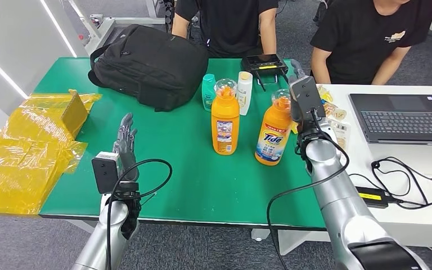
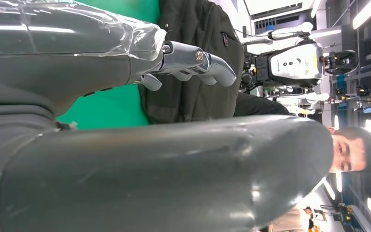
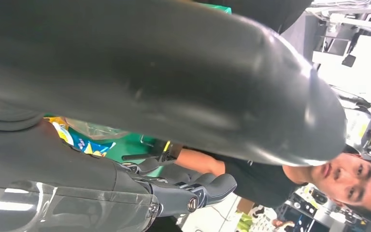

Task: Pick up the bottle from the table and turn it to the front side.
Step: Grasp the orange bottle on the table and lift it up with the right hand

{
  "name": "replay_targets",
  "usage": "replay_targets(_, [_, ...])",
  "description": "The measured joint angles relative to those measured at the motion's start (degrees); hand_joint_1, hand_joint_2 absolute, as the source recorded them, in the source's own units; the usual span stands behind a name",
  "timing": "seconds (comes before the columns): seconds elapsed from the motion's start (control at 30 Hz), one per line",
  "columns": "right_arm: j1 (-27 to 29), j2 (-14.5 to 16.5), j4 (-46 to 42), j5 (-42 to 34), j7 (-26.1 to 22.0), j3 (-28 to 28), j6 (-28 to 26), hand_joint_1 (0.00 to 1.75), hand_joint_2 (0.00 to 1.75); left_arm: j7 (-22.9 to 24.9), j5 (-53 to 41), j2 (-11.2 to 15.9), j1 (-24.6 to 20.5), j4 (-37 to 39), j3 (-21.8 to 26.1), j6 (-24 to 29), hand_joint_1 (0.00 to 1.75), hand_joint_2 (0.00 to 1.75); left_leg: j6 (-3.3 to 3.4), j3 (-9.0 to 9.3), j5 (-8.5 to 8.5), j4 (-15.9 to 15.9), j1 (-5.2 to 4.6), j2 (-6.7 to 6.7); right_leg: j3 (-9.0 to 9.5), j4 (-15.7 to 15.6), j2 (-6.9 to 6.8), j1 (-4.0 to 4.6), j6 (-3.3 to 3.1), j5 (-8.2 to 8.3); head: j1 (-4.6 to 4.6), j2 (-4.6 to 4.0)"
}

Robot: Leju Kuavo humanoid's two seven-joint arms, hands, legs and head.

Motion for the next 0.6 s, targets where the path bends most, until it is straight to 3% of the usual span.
replay_targets(0.07, [0.14,0.00,-0.34,0.01,0.02,0.07,-0.02,0.00,0.00,0.00,0.00,0.00,0.01,0.00,0.00,0.00,0.00,0.00,0.00,0.00,0.00,0.00,0.00,0.00,0.00,0.00,0.00,0.00,0.00,0.00,0.00,0.00])
replay_targets(0.2, [0.30,0.00,-0.72,1.67,0.72,0.28,-0.88,0.00,1.75,0.02,-0.05,-0.04,0.04,0.00,0.01,0.04,0.00,1.75,0.00,0.00,0.00,0.00,0.00,0.00,0.00,0.00,0.00,0.00,0.00,0.00,0.00,0.00])
replay_targets(0.6, [0.33,0.00,-0.55,4.82,1.96,2.01,-0.55,0.00,1.75,0.57,-0.77,-0.52,0.05,0.00,0.86,0.09,0.00,1.75,0.00,-0.01,0.00,0.00,0.00,0.00,0.00,0.00,-0.01,0.00,0.00,0.00,0.00,0.00])
